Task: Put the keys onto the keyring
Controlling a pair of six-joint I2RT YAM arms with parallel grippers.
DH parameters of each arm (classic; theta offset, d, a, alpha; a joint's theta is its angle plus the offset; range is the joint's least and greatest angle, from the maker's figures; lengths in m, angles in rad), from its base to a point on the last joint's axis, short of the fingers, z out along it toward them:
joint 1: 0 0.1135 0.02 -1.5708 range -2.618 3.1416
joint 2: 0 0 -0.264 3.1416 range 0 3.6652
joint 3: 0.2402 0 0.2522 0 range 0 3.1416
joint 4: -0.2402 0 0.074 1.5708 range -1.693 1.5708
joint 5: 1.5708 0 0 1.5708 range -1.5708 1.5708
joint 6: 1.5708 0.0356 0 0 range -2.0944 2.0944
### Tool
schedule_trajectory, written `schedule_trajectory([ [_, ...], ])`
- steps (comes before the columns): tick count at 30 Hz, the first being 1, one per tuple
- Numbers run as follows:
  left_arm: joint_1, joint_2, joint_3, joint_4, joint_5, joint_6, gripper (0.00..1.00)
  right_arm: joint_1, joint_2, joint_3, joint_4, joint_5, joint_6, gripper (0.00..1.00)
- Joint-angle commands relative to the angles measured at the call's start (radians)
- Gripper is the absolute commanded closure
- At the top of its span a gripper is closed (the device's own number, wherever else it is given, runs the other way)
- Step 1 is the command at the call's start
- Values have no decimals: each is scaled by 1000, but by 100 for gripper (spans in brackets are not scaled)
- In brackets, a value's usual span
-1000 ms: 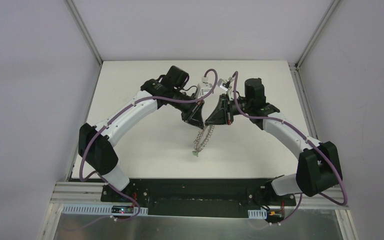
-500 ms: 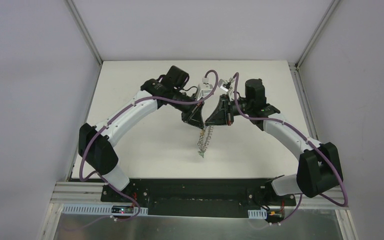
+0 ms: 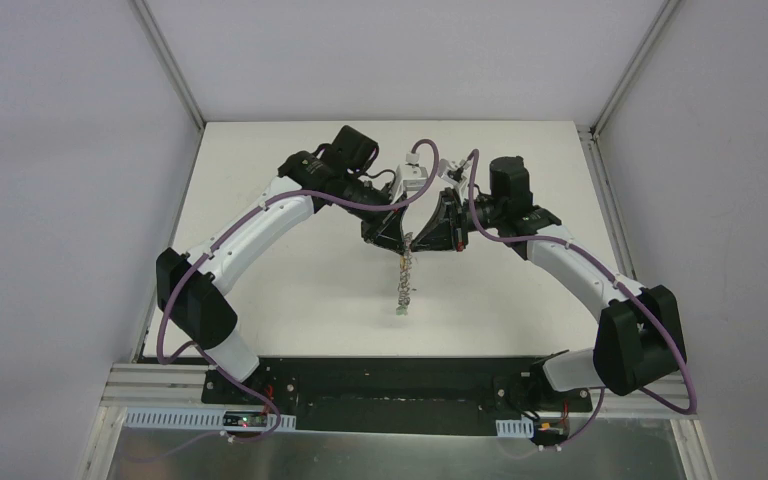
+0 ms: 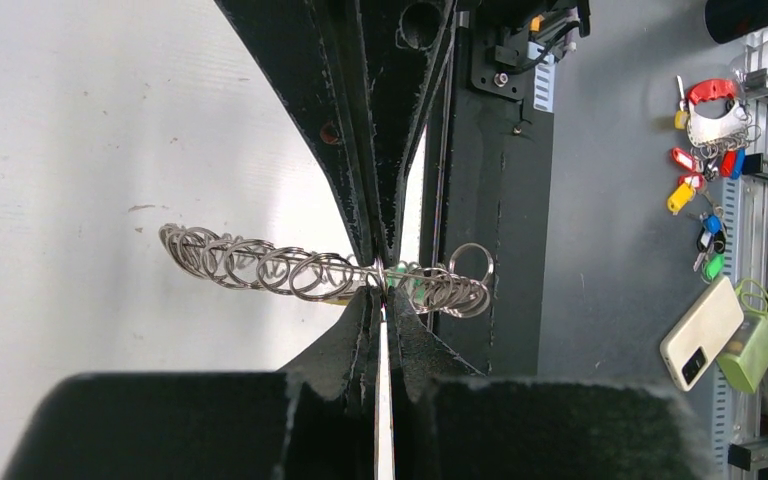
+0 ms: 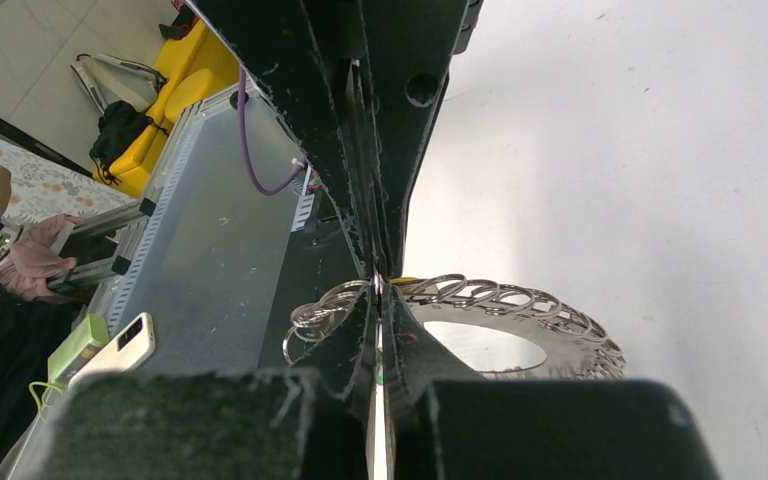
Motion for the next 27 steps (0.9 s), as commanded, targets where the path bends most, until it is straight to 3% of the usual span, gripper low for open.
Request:
schedule_trajectory([
  [1,13,-12,64,-5,49,41,100,-8,-7,16,-94,-17,-75,100],
  [27,13,5,35,2,44,61,100,11,-15,63,-243,-21,-183,96],
])
